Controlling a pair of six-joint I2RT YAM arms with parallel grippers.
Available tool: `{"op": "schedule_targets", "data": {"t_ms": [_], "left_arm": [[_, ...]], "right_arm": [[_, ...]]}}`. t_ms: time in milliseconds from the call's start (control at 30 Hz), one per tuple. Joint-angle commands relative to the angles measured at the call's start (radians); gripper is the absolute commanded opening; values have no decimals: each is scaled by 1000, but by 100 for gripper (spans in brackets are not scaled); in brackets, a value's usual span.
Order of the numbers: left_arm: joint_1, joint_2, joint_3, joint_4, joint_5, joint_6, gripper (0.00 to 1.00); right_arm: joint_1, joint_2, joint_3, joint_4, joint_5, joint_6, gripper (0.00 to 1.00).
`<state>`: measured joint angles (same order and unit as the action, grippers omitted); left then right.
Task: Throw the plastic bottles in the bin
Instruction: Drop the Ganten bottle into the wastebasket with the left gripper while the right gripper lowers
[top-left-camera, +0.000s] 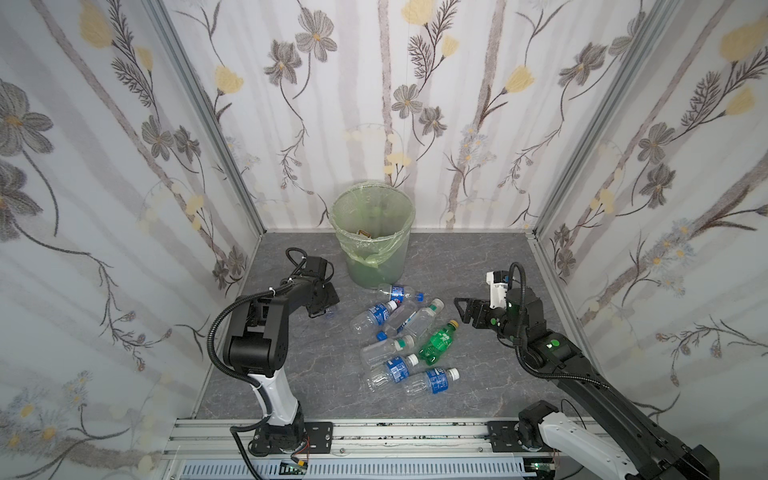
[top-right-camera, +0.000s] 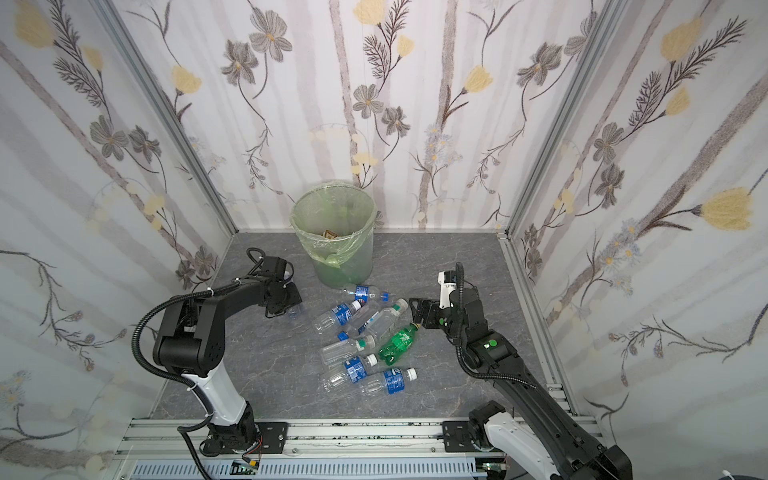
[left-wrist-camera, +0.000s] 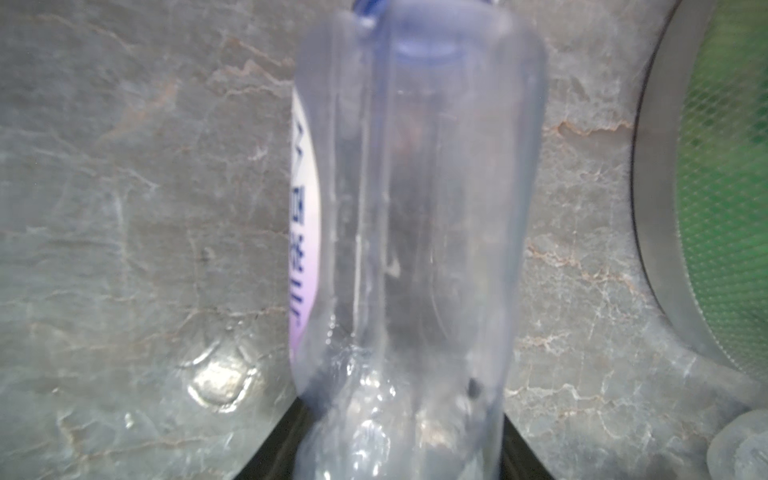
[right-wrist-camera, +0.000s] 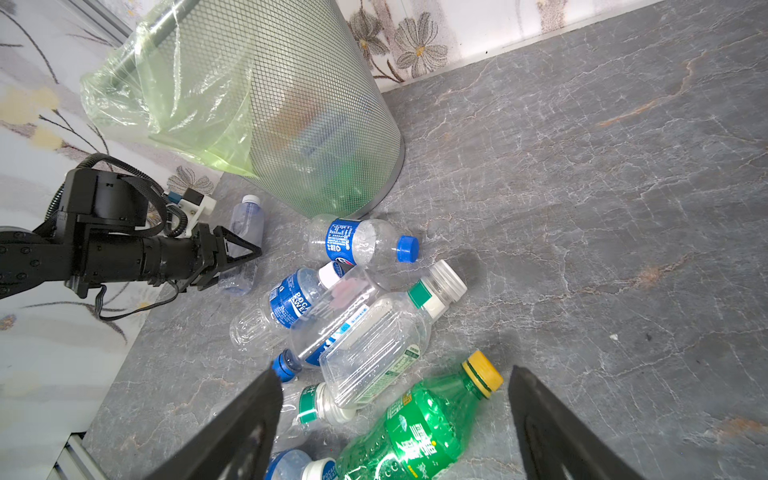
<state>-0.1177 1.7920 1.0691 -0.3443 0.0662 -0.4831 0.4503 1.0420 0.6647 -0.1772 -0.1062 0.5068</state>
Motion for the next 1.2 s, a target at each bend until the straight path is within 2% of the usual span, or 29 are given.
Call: {"op": "schedule_targets", "data": {"t_ms": [0, 167, 367, 433, 533, 667, 800, 867, 900, 933, 1033, 1167], "left_arm": [[0, -57, -7, -12, -18, 48, 52], [0, -226, -41, -11, 3, 56, 51], [-5, -501, -69, -12, 24, 108, 51], [-4, -599, -59, -11, 26, 116, 51], [-6, -663, 20, -10, 79, 135, 51], [-41, -582, 249, -10, 172, 141, 51], [-142, -342, 571, -12, 170, 147, 55], [-170, -213, 718, -26, 148, 130, 67], [-170, -143, 807, -62, 142, 115, 81], [-171, -86, 884, -101, 145, 111, 87], [-172, -51, 933, -122, 116, 98, 94], [-171, -135, 850, -123, 68, 109, 94]], "right_arm": [[0, -6, -14, 13, -1, -1, 86], [1, -23, -38, -8, 24, -1, 86], [-2, -35, -56, -12, 52, -13, 85], [-1, -29, -49, -11, 32, -18, 85], [0, -28, -34, -24, 23, -17, 84], [-1, -33, -35, -14, 22, -15, 84], [2, -23, -34, 4, -1, 18, 84], [4, -17, -28, -8, -3, 34, 84], [5, -15, -27, -20, -4, 39, 84], [7, -13, -25, -39, -10, 41, 85], [9, -8, -24, -99, -26, 43, 86], [14, -3, -62, -111, -66, 59, 86]]}}
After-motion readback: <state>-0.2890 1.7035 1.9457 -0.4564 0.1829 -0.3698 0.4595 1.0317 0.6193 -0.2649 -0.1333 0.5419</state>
